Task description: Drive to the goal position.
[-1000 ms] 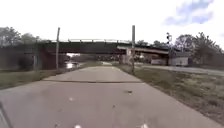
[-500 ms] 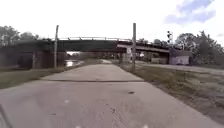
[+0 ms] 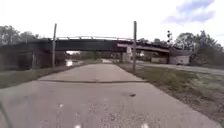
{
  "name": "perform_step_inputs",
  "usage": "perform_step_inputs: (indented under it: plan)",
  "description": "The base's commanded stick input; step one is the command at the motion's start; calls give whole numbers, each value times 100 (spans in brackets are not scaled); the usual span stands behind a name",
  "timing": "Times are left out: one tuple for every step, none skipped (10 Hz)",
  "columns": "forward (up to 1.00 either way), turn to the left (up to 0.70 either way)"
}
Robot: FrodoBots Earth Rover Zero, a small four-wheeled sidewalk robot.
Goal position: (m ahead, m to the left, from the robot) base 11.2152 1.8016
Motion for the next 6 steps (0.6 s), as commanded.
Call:
perform_step_inputs:
  plan:
    - [100,0]
    - [100,0]
    - [100,0]
    - [100,0]
    - [100,0]
    - [100,0]
